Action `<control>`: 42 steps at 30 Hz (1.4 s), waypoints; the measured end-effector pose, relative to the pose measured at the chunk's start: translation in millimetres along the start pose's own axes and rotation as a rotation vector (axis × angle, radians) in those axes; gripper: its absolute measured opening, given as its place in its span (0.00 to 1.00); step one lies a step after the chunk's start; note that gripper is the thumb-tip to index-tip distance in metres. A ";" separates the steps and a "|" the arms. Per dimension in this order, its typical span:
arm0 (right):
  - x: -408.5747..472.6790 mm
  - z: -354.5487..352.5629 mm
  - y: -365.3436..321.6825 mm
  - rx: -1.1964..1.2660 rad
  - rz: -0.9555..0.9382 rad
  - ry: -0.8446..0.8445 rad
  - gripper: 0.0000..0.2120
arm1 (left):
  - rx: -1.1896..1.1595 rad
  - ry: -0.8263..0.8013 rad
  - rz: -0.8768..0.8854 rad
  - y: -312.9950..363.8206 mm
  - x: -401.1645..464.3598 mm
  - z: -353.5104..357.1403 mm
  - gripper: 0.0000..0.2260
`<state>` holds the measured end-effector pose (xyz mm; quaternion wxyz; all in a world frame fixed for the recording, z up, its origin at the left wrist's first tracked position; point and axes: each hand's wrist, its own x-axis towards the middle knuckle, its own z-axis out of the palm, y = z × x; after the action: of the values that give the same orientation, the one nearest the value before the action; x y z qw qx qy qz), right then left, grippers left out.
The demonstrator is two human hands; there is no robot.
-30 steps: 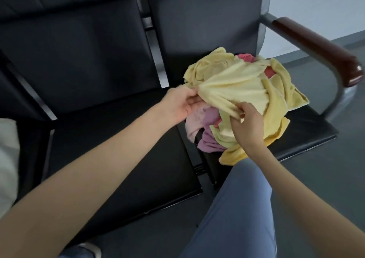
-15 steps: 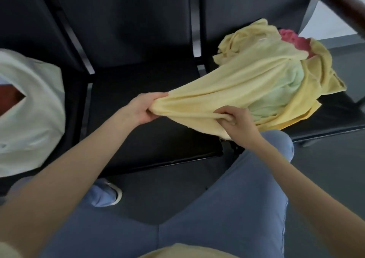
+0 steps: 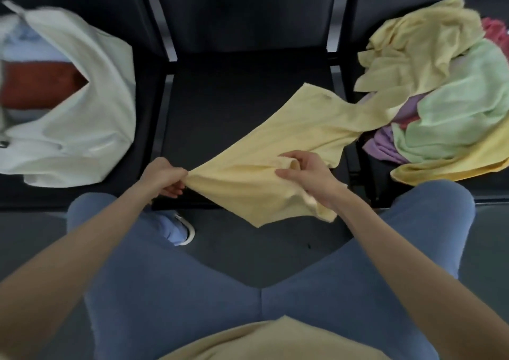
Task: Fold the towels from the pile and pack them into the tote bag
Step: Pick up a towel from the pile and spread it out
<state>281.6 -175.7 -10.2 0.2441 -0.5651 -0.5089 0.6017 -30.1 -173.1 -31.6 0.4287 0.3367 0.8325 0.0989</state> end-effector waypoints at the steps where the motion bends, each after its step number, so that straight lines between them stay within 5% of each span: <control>1: 4.5 -0.7 -0.1 -0.018 0.004 -0.003 0.19 | 0.066 -0.011 0.024 -1.8 1.4 -1.6 0.09; 6: 24.0 -11.6 -5.2 -0.043 -0.035 0.051 0.12 | 0.340 0.124 0.184 24.6 9.1 8.6 0.11; 11: 45.6 -37.3 -7.0 -0.030 -0.076 0.187 0.08 | 0.310 0.218 0.416 82.7 26.9 41.7 0.04; 19: 92.9 -78.1 -9.3 -0.116 -0.218 0.220 0.10 | 0.277 0.094 0.711 192.1 66.4 103.0 0.10; 30: 123.1 -102.3 25.8 -0.271 -0.315 0.257 0.07 | 0.128 0.144 0.634 265.5 104.8 190.3 0.13; 35: 124.2 -107.8 21.1 -0.248 -0.379 0.308 0.01 | 0.088 0.188 0.654 264.1 106.0 200.4 0.04; 42: 123.1 -118.2 17.6 -0.222 -0.501 0.521 0.04 | -0.232 -0.113 0.739 251.9 49.3 173.6 0.07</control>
<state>366.5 -35.4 -60.5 0.4423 -0.5800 -0.6144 0.3008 205.2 27.0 -55.7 0.4445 0.5679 0.6138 0.3213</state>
